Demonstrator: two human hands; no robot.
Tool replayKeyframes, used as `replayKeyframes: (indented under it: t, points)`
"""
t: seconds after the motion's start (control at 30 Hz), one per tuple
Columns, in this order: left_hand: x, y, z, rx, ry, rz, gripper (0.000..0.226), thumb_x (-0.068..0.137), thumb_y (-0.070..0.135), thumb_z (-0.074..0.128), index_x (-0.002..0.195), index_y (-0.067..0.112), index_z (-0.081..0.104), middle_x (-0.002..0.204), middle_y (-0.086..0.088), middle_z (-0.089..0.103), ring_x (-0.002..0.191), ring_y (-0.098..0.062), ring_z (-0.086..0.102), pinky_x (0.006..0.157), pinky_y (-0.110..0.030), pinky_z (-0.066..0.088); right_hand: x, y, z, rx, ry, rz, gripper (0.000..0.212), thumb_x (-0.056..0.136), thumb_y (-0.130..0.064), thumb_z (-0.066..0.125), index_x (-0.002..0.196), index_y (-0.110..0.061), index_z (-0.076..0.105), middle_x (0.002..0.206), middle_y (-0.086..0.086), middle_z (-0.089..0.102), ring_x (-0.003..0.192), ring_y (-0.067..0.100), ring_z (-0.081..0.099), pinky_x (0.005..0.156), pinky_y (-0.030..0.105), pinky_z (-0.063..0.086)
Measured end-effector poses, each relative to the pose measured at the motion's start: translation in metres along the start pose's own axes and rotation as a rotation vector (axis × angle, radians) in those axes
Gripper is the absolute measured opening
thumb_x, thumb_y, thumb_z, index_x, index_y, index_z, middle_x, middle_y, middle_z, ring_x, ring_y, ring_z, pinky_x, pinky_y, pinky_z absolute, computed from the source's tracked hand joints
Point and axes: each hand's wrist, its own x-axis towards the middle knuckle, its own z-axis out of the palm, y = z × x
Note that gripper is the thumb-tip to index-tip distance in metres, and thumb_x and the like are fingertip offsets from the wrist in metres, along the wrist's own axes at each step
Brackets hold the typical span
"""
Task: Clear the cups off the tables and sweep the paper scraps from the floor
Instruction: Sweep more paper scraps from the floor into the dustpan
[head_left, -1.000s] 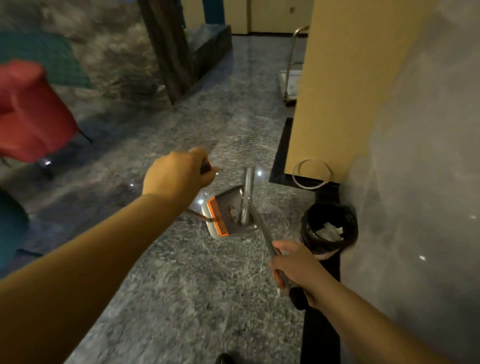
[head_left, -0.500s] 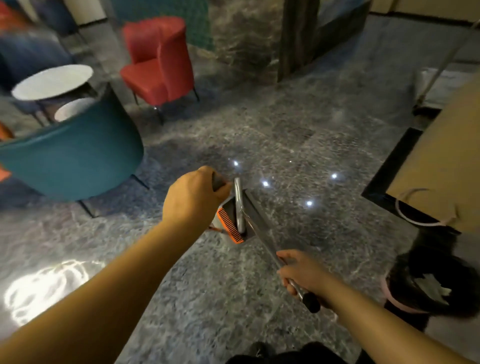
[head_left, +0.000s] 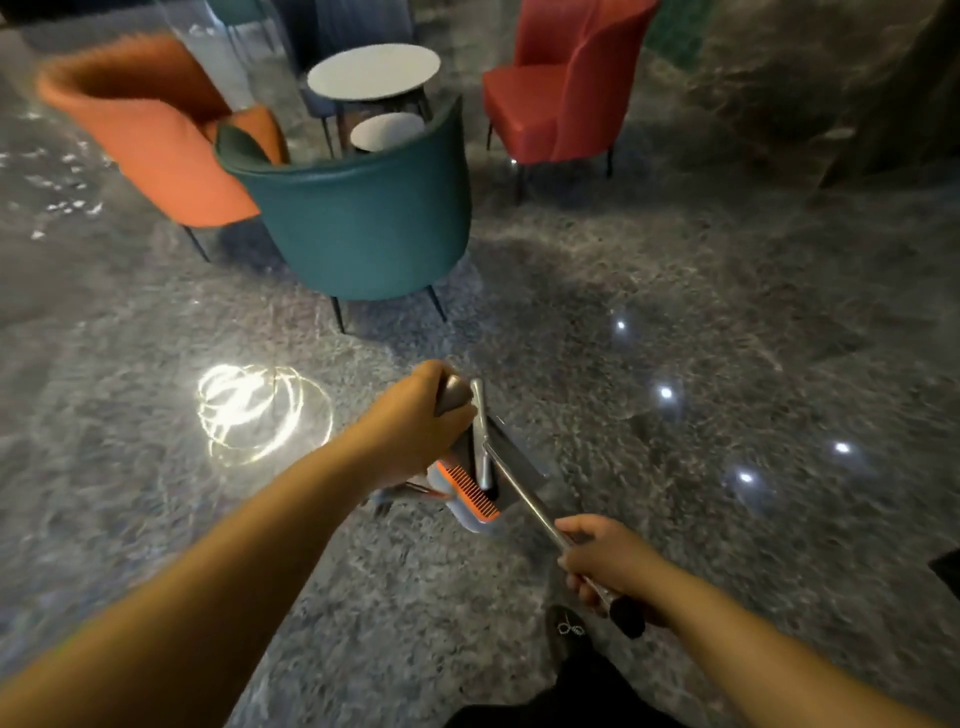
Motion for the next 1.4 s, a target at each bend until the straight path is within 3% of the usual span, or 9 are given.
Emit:
replayKeyframes:
  t: [0.1, 0.2, 0.3, 0.4, 0.53, 0.67, 0.9, 1.1, 1.4]
  points:
    - [0.013, -0.006, -0.012, 0.028, 0.025, -0.005, 0.013, 0.097, 0.033, 0.054, 0.107, 0.039, 0.047, 0.098, 0.006, 0.062, 0.077, -0.016, 0.067, 0.068, -0.038, 0.058, 0.030, -0.021, -0.009, -0.108, -0.083, -0.002, 0.041, 0.088, 0.006, 0.051, 0.123, -0.014, 0.050, 0.056, 0.010, 0.055, 0.035, 0.014, 0.046, 0.037, 0.018, 0.036]
    - [0.018, -0.013, -0.020, 0.030, 0.182, -0.013, 0.012, 0.094, 0.035, 0.058, 0.094, 0.043, 0.050, 0.079, 0.015, 0.059, 0.060, -0.003, 0.057, 0.055, -0.022, 0.046, 0.056, -0.042, -0.010, -0.215, -0.173, -0.015, 0.042, 0.089, 0.005, 0.050, 0.127, -0.014, 0.048, 0.057, 0.010, 0.054, 0.034, 0.014, 0.046, 0.036, 0.018, 0.036]
    - [0.013, -0.029, -0.025, 0.059, 0.393, -0.094, 0.007, 0.092, 0.038, 0.061, 0.093, 0.034, 0.055, 0.073, 0.014, 0.057, 0.065, -0.006, 0.055, 0.059, -0.029, 0.045, 0.075, -0.062, 0.001, -0.299, -0.257, -0.030, 0.040, 0.090, 0.002, 0.050, 0.124, -0.018, 0.048, 0.057, 0.010, 0.054, 0.034, 0.013, 0.047, 0.036, 0.017, 0.037]
    - [0.000, -0.051, -0.030, 0.081, 0.581, -0.206, 0.012, 0.091, 0.037, 0.062, 0.098, 0.030, 0.056, 0.069, 0.010, 0.054, 0.066, -0.019, 0.054, 0.059, -0.032, 0.039, 0.089, -0.079, 0.023, -0.370, -0.321, -0.046, 0.045, 0.090, 0.001, 0.051, 0.130, -0.017, 0.044, 0.060, 0.012, 0.054, 0.033, 0.012, 0.048, 0.035, 0.018, 0.038]
    - [-0.022, -0.084, -0.042, 0.043, 0.763, -0.345, 0.011, 0.092, 0.038, 0.059, 0.097, 0.030, 0.053, 0.075, 0.005, 0.061, 0.069, -0.019, 0.058, 0.059, -0.035, 0.047, 0.097, -0.099, 0.060, -0.505, -0.438, -0.056, 0.049, 0.092, -0.001, 0.053, 0.136, -0.019, 0.043, 0.065, 0.012, 0.055, 0.038, 0.012, 0.052, 0.039, 0.021, 0.043]
    - [-0.034, -0.120, -0.062, 0.017, 0.875, -0.457, 0.010, 0.092, 0.041, 0.057, 0.093, 0.036, 0.048, 0.067, 0.009, 0.057, 0.061, -0.015, 0.054, 0.053, -0.032, 0.043, 0.108, -0.125, 0.103, -0.528, -0.503, -0.012, 0.047, 0.096, -0.005, 0.051, 0.138, -0.023, 0.039, 0.065, 0.013, 0.057, 0.038, 0.013, 0.052, 0.040, 0.021, 0.043]
    - [-0.042, -0.200, -0.124, -0.033, 0.934, -0.527, 0.010, 0.092, 0.040, 0.056, 0.090, 0.036, 0.047, 0.065, 0.012, 0.057, 0.061, -0.002, 0.052, 0.050, -0.024, 0.038, 0.144, -0.166, 0.200, -0.483, -0.451, 0.027, 0.045, 0.100, -0.007, 0.041, 0.141, -0.025, 0.035, 0.071, 0.013, 0.052, 0.040, 0.012, 0.050, 0.036, 0.017, 0.035]
    - [-0.042, -0.258, -0.193, -0.125, 0.881, -0.517, 0.015, 0.092, 0.034, 0.059, 0.087, 0.029, 0.047, 0.065, 0.007, 0.057, 0.060, -0.011, 0.055, 0.051, -0.030, 0.041, 0.168, -0.203, 0.287, -0.534, -0.413, -0.043, 0.043, 0.099, -0.016, 0.042, 0.141, -0.025, 0.036, 0.066, 0.009, 0.048, 0.032, 0.009, 0.040, 0.035, 0.017, 0.033]
    - [-0.025, -0.326, -0.264, -0.030, 0.880, -0.561, 0.014, 0.092, 0.042, 0.058, 0.086, 0.035, 0.048, 0.058, 0.009, 0.056, 0.050, -0.004, 0.051, 0.042, -0.024, 0.029, 0.213, -0.268, 0.357, -0.625, -0.397, -0.063, 0.046, 0.100, -0.013, 0.044, 0.144, -0.017, 0.034, 0.063, 0.010, 0.048, 0.031, 0.011, 0.040, 0.033, 0.018, 0.032]
